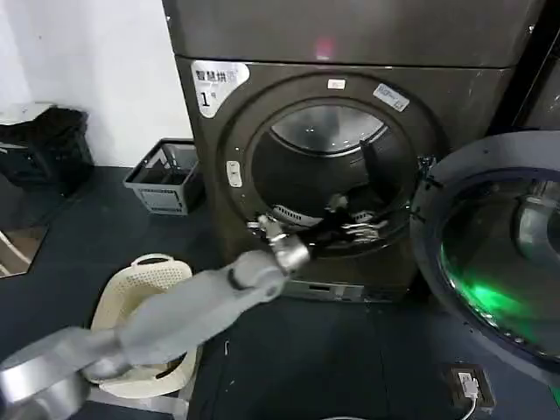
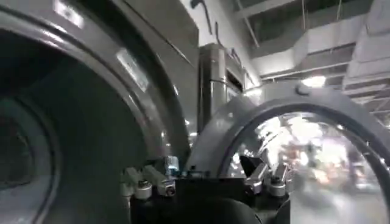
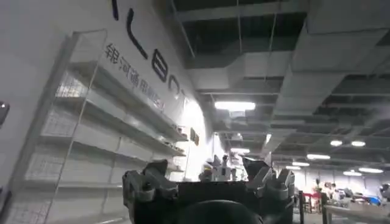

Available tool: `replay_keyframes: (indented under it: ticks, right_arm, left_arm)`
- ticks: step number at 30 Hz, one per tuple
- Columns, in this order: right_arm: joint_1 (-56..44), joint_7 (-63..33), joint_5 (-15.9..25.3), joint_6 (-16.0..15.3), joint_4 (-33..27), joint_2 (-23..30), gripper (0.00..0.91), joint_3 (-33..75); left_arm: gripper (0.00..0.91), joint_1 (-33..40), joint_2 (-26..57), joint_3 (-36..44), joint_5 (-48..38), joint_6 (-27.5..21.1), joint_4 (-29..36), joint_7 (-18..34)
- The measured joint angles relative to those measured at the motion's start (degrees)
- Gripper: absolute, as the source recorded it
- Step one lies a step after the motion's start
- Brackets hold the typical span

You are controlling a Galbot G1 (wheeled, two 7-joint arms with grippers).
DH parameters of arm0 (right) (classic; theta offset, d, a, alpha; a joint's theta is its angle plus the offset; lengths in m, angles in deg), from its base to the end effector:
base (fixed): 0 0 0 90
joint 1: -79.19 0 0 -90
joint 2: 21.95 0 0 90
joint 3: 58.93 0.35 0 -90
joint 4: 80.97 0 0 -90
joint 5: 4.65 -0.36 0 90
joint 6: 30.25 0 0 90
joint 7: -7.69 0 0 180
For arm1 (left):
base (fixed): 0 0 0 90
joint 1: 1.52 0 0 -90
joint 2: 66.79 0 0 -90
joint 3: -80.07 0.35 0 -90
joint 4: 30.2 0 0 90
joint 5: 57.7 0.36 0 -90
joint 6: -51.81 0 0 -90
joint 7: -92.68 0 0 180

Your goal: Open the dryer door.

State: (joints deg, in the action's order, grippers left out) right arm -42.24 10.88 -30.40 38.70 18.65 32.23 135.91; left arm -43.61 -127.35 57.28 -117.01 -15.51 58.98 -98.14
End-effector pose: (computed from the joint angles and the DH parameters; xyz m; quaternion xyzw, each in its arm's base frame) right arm -0.0954 -0.4478 0.0182 0.6180 0.7534 -0.1818 0.1319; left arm 0.4440 -0.1144 -0.2132 0.5094 0.8394 -0.1059 0.1568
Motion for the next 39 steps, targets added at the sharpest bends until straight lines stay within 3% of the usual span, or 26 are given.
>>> replay_keyframes:
  ticks: [6, 10, 14, 23, 33, 39]
  right_arm:
    - [1.7, -0.1, 0.2, -0.4, 0.0, -0.7, 0.907, -1.3]
    - [3.4, -0.1, 1.5, 0.0, 0.0, -0.4, 0.907, -2.5]
    - [4.6, -0.1, 1.6, 0.2, 0.4, 0.1, 0.907, -3.0]
    - [5.9, 0.3, 3.2, 1.7, -0.4, 0.9, 0.907, -3.3]
    - [5.9, 0.8, 3.4, 2.9, -0.1, 0.4, 0.907, -3.4]
    - [5.4, 1.1, 3.2, 2.9, -0.2, 0.1, 0.907, -3.4]
  left_arm:
    - [0.907, -2.4, 11.4, -2.5, -1.2, -0.9, 7.2, 1.7]
    - [0.907, -5.1, 20.6, -3.9, -1.8, 1.7, 11.5, -1.9]
    - [0.907, -8.9, 30.7, -5.7, 2.2, -0.2, 14.1, -2.9]
    - [0.907, -17.4, 49.4, -10.7, 13.8, -6.1, 14.4, -5.5]
    - [0.907, -21.7, 63.0, -13.5, 23.3, -11.6, 13.2, -9.3]
    - [0.907, -33.8, 68.4, -24.2, 29.8, -13.8, 12.2, -10.2]
